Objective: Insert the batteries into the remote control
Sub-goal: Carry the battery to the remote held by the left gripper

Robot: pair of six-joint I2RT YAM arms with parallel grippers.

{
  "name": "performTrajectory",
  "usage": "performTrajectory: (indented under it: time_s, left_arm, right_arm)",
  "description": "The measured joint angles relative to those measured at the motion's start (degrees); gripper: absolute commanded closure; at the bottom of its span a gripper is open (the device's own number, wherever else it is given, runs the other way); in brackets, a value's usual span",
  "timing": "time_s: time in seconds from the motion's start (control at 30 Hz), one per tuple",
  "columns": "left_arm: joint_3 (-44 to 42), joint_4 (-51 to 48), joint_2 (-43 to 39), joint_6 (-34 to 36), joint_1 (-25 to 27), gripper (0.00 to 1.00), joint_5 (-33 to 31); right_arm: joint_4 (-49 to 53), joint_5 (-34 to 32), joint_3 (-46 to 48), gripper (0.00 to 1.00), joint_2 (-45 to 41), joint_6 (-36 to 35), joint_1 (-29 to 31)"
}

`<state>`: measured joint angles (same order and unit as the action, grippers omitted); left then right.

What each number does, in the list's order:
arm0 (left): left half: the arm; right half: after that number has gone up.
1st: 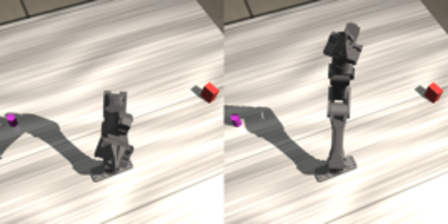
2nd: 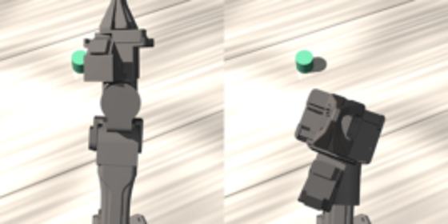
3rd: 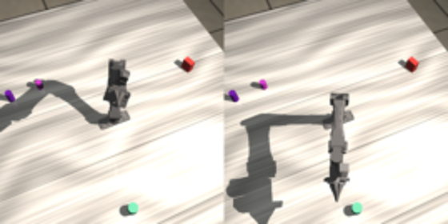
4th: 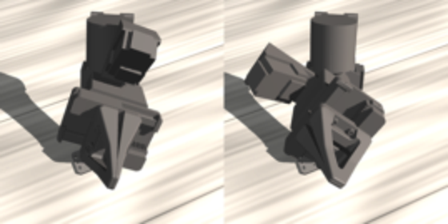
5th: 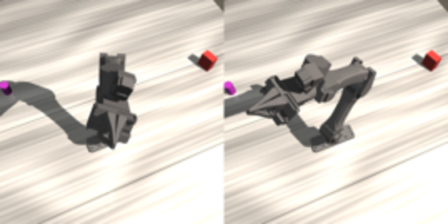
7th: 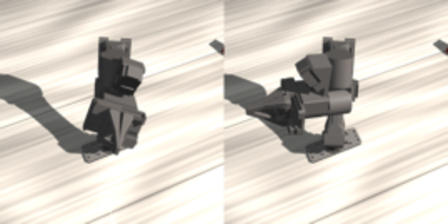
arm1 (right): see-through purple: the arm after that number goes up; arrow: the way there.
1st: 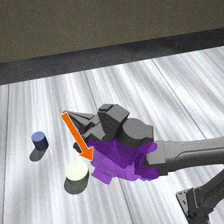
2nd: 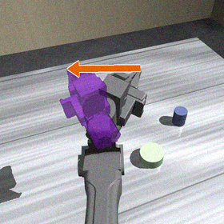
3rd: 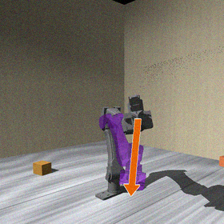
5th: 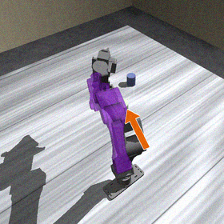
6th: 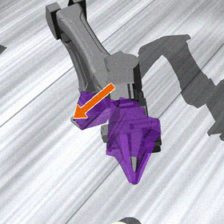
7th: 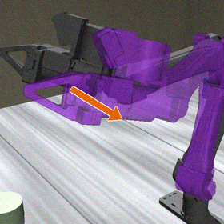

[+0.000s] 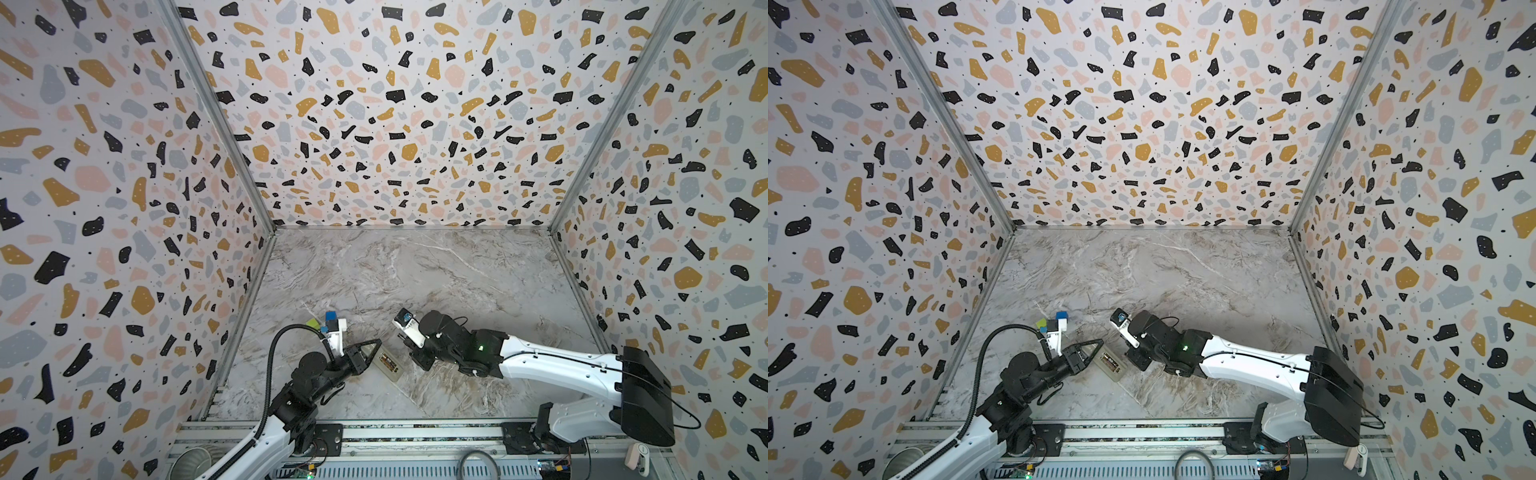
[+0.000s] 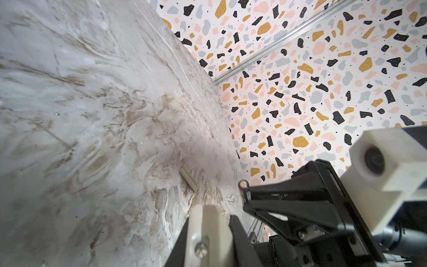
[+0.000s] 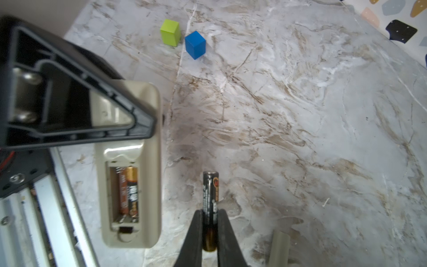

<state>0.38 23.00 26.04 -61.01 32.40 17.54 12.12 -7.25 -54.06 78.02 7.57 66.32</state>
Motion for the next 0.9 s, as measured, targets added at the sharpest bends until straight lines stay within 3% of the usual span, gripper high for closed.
performTrajectory:
  time_s: [0.33, 0.9]
  left_arm:
    - [0.0, 1.0, -1.0, -1.6, 0.0, 1.00, -1.2]
    - [0.0, 2.3, 0.0, -2.8, -0.2, 1.00, -3.3]
  right_arm:
    - [4.3, -2.4, -4.0, 1.00, 3.3, 1.8, 6.8]
    - [5.2, -2.6, -8.1, 1.00, 8.7, 2.0, 7.8]
